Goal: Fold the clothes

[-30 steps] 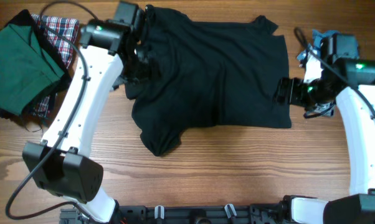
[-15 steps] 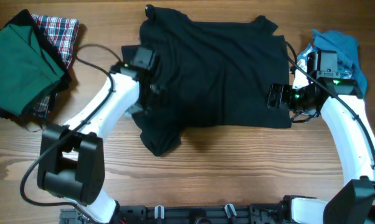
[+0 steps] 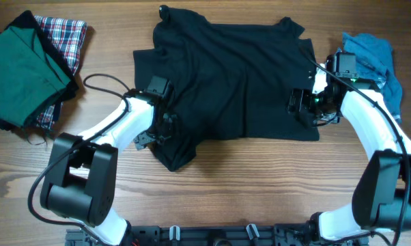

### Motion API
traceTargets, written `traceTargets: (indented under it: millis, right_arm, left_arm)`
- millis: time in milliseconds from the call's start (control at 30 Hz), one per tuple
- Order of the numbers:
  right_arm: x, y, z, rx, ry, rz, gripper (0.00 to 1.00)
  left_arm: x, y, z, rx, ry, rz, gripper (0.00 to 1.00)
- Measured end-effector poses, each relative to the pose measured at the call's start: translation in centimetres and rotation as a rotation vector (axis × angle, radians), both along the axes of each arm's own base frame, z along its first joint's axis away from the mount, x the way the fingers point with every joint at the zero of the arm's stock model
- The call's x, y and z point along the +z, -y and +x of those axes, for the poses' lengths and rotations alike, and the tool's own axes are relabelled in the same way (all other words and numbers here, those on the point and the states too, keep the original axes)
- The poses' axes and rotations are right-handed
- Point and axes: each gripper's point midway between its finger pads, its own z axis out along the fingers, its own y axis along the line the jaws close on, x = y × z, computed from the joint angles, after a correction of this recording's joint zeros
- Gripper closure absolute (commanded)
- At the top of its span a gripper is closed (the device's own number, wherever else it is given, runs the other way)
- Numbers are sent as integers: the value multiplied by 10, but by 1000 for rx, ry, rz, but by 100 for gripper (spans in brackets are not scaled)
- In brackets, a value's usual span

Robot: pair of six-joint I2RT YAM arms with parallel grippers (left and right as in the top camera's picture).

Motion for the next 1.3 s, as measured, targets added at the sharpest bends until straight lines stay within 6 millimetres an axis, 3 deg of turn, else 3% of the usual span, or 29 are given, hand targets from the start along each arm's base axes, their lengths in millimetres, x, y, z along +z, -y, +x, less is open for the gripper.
traceTargets:
  millis: [133, 200, 300, 333, 400, 433, 567, 733, 967, 1233, 1300]
  right_arm:
    - [0, -1, 3, 1, 10, 4, 3]
    - [0, -1, 3, 1, 10, 4, 8]
    - [0, -1, 2, -3, 5, 9, 11]
    - [0, -1, 2, -9, 4, 11, 12]
    - [0, -2, 1, -36, -3, 22, 17]
    - [0, -4, 1, -45, -5, 34, 20]
    - [-2, -7, -9, -69, -50, 58, 21]
    - [-4, -6, -25, -101, -120, 55, 14]
    - [-8, 15, -26, -127, -122, -66, 14]
    - [-43, 23, -55, -158, -176, -119, 28]
    - [-47, 23, -55, -164, -166, -118, 38]
  left_arm:
    - [-1, 1, 3, 20, 17, -4, 17]
    - [-1, 3, 12, 25, 56, -15, 28]
    - [-1, 5, 24, 33, 106, -18, 61]
    - [-1, 5, 26, 38, 114, -21, 67]
    - [-1, 6, 27, 41, 120, -25, 93]
    - [-1, 6, 27, 42, 120, -26, 96]
    - [0, 6, 26, 42, 118, -27, 96]
    - [0, 4, 23, 43, 108, -15, 96]
    - [0, -2, 24, 61, 105, -10, 96]
    - [0, -27, 28, 139, 98, -3, 96]
    - [0, -27, 28, 139, 98, -3, 96]
